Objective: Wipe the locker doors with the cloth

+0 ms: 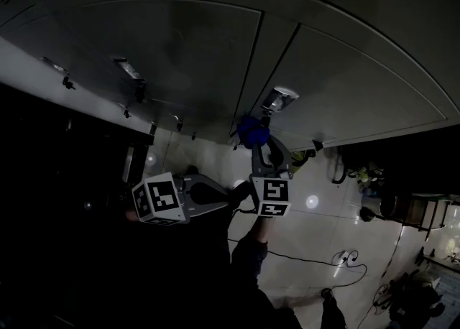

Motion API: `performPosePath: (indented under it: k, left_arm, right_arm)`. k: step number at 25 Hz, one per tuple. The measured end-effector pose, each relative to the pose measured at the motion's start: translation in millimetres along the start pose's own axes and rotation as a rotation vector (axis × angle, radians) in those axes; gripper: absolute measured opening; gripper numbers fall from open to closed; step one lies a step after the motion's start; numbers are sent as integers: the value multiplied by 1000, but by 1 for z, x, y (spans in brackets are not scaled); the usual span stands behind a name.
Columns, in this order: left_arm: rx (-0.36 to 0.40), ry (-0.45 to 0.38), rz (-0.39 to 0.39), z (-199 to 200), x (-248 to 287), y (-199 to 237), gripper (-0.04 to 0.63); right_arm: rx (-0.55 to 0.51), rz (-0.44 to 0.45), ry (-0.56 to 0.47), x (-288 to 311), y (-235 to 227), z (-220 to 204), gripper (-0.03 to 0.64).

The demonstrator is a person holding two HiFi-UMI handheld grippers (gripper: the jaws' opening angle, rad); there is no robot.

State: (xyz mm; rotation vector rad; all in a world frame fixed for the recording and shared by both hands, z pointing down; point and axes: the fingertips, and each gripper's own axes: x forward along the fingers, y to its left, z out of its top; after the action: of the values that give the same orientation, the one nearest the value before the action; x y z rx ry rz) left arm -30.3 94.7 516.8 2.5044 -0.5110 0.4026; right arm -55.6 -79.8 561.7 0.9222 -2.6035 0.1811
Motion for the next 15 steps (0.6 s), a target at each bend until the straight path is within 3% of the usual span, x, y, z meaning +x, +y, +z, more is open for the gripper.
performPosePath:
  k: [7,15]
  left_arm:
    - [6,-4,23,-12,-36,16,0]
    - [4,4,8,-2,-17,16,0]
  right_arm:
    - [35,-56,-6,23,8,-2,112]
    - [33,-78,5,14,-8,-5,114]
